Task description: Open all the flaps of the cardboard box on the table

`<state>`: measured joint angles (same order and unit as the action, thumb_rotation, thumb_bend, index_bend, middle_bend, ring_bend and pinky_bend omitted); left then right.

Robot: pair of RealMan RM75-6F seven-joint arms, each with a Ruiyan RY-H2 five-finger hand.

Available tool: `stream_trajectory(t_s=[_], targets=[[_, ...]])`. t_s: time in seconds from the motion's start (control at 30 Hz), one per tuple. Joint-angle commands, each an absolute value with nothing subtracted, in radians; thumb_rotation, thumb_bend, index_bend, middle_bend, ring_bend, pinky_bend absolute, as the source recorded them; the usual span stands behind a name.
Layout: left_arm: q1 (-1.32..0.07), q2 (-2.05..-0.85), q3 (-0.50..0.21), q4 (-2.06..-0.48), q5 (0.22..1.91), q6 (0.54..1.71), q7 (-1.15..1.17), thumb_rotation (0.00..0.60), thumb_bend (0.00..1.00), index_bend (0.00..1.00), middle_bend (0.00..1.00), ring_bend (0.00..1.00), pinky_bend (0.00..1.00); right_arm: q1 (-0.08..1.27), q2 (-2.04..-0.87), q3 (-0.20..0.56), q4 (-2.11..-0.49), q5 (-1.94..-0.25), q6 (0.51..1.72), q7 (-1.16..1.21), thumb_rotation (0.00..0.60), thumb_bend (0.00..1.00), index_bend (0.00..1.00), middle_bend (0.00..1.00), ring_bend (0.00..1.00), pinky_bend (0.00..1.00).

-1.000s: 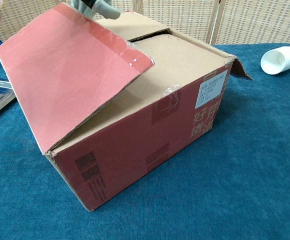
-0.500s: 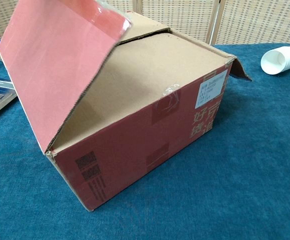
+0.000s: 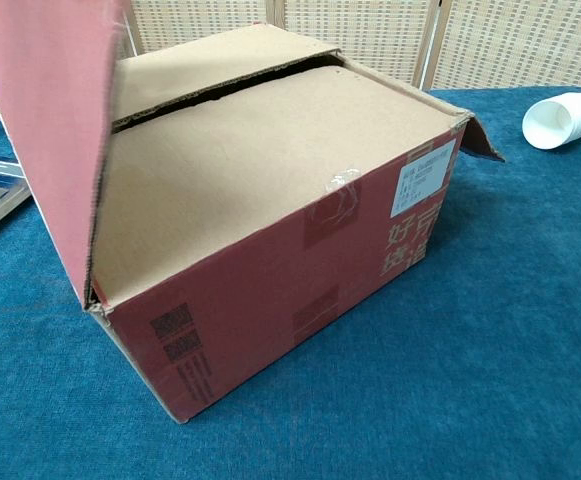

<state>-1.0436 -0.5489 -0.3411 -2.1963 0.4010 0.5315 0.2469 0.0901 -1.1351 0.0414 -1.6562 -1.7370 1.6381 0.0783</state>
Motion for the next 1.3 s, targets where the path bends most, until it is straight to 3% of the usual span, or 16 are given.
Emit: stream_trajectory(t_s=[0.03, 0.2, 0.4, 0.77, 0.9, 1.1, 1.3], targets=[[-0.996, -0.446, -0.353, -2.226, 0.465, 0.443, 0.172, 0.381, 0.00, 0.48, 0.72, 0.59, 0.51, 0.089, -1.135, 0.043, -1.660, -1.739, 1.644, 0.079, 0.600, 0.10, 0.00, 0.00, 0.00, 0.00], [-0.923, -0.349, -0.372, -2.233, 0.562, 0.374, 0.088, 0.378, 0.00, 0.48, 0.72, 0.59, 0.51, 0.087, -1.132, 0.044, -1.664, -1.738, 1.650, 0.083, 0.600, 0.10, 0.00, 0.00, 0.00, 0.00], [-0.841, -0.319, -0.371, -2.208, 0.673, 0.332, 0.014, 0.378, 0.00, 0.47, 0.71, 0.59, 0.51, 0.087, -1.131, 0.042, -1.668, -1.742, 1.651, 0.085, 0.600, 0.10, 0.00, 0.00, 0.00, 0.00], [-0.720, -0.440, -0.286, -2.127, 0.881, 0.330, -0.018, 0.381, 0.00, 0.45, 0.70, 0.58, 0.50, 0.085, -1.126, 0.040, -1.674, -1.745, 1.656, 0.092, 0.600, 0.10, 0.00, 0.00, 0.00, 0.00], [-0.716, -0.493, -0.239, -2.086, 0.919, 0.335, 0.005, 0.376, 0.00, 0.44, 0.67, 0.55, 0.44, 0.084, -1.126, 0.037, -1.676, -1.750, 1.656, 0.089, 0.600, 0.11, 0.00, 0.00, 0.00, 0.00], [-0.690, -0.560, -0.220, -2.087, 0.993, 0.497, 0.044, 0.384, 0.00, 0.40, 0.53, 0.36, 0.33, 0.085, -1.125, 0.037, -1.677, -1.748, 1.654, 0.092, 0.600, 0.12, 0.00, 0.00, 0.00, 0.00], [-0.642, -0.663, -0.236, -2.087, 1.143, 0.706, 0.061, 0.376, 0.00, 0.34, 0.30, 0.16, 0.20, 0.086, -1.122, 0.036, -1.677, -1.747, 1.652, 0.101, 0.600, 0.12, 0.00, 0.00, 0.00, 0.00]])
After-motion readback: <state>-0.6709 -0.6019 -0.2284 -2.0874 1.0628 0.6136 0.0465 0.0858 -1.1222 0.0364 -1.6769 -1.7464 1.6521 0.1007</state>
